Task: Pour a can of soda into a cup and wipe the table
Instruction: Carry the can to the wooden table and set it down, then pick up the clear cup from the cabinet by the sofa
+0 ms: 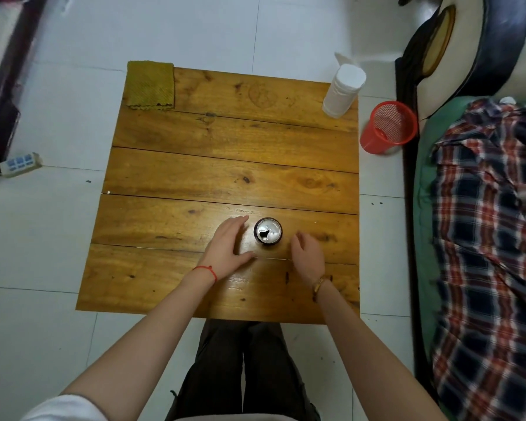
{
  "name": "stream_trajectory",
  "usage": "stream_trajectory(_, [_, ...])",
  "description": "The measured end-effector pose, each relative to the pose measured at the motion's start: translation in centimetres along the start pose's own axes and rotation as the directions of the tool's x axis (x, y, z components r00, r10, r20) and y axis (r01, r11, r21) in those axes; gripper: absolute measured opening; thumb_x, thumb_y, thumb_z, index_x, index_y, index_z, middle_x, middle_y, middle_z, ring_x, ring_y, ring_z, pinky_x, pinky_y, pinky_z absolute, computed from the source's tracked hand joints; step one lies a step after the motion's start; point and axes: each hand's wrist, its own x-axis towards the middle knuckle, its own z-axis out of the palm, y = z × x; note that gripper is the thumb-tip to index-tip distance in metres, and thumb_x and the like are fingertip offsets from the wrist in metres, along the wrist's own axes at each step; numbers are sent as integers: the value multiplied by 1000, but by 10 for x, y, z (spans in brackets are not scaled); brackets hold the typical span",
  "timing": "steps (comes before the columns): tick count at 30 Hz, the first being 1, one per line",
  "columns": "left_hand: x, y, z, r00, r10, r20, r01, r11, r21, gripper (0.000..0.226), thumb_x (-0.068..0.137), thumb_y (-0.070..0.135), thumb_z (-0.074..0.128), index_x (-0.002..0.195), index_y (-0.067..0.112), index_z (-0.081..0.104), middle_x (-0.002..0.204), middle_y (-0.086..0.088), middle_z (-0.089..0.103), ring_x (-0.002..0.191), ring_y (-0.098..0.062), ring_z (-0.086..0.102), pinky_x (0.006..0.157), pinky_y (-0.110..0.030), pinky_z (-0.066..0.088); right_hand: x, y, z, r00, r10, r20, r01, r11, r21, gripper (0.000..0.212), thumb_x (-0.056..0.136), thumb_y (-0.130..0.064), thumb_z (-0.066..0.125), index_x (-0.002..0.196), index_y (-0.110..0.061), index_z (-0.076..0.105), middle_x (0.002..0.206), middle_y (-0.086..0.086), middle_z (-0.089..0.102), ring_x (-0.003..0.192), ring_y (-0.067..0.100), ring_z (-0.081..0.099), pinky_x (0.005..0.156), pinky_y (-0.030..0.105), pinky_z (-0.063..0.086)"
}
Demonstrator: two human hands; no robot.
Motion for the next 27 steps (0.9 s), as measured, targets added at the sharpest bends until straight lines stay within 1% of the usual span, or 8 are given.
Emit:
stream_trajectory(2, [-12, 12, -19, 1000, 18, -20, -18, 1000, 22, 74, 85, 26, 74, 149, 20, 38, 155, -2, 38, 147, -21, 27, 121, -37, 22, -13, -9, -11, 995, -94, 20, 95, 989, -117, 51, 103, -31, 43, 150, -11, 36, 148, 9, 45, 138, 23, 39, 116, 42, 35])
stream_trajectory(5, [-34, 34, -48, 997, 50, -54, -47, 998, 52, 64, 87, 20, 70, 146, 16, 44, 153, -7, 39, 145, -25, 29, 121, -36, 20, -36, -27, -26, 972, -231, 30, 231, 938, -259, 55, 101, -31, 46, 151, -13, 33, 152, 7, 40, 143, 23, 30, 117, 39, 26])
stream_trajectory(8, [-63, 58, -74, 993, 80, -90, -72, 994, 81, 61, 89, 17, 68, 145, 13, 45, 151, -9, 42, 143, -26, 33, 119, -33, 19, -62, -47, -40, 934, -351, 59, 349, 869, -351, 57, 100, -34, 47, 151, -13, 33, 152, 6, 41, 142, 22, 31, 118, 37, 24])
stream_trajectory(10, [-84, 70, -88, 987, 97, -125, -86, 992, 91, 58, 89, 16, 67, 144, 11, 46, 149, -9, 45, 141, -27, 35, 119, -36, 23, -80, -60, -46, 907, -414, 73, 406, 817, -409, 56, 99, -34, 48, 150, -14, 34, 150, 5, 42, 141, 20, 33, 118, 36, 25])
stream_trajectory(16, [-151, 89, -117, 973, 88, -212, -68, 992, 103, 56, 92, 17, 65, 144, 12, 45, 151, -8, 43, 142, -24, 35, 118, -45, 26, -139, -90, -59, 837, -532, 129, 524, 712, -467, 56, 99, -34, 48, 150, -14, 37, 152, 5, 40, 145, 23, 29, 121, 41, 23])
stream_trajectory(20, [-193, 92, -126, 955, 99, -280, -67, 990, 122, 56, 92, 18, 65, 145, 14, 45, 151, -7, 43, 142, -23, 35, 120, -44, 25, -170, -103, -59, 791, -586, 175, 586, 644, -491, 56, 100, -34, 47, 151, -14, 35, 151, 5, 40, 145, 23, 28, 122, 39, 20])
stream_trajectory(23, [-219, 88, -130, 945, 69, -321, -26, 990, 135, 57, 92, 20, 64, 146, 16, 44, 151, -7, 42, 143, -24, 34, 121, -41, 23, -183, -114, -52, 764, -609, 212, 619, 599, -508, 57, 100, -36, 44, 152, -14, 34, 153, 5, 38, 146, 22, 27, 123, 40, 20])
stream_trajectory(27, [-260, 72, -137, 921, -22, -389, 75, 990, 122, 56, 94, 21, 62, 146, 15, 43, 152, -9, 40, 144, -24, 31, 120, -46, 24, -205, -131, -31, 702, -648, 296, 687, 506, -522, 56, 100, -36, 44, 151, -13, 35, 150, 5, 41, 144, 22, 30, 122, 34, 16])
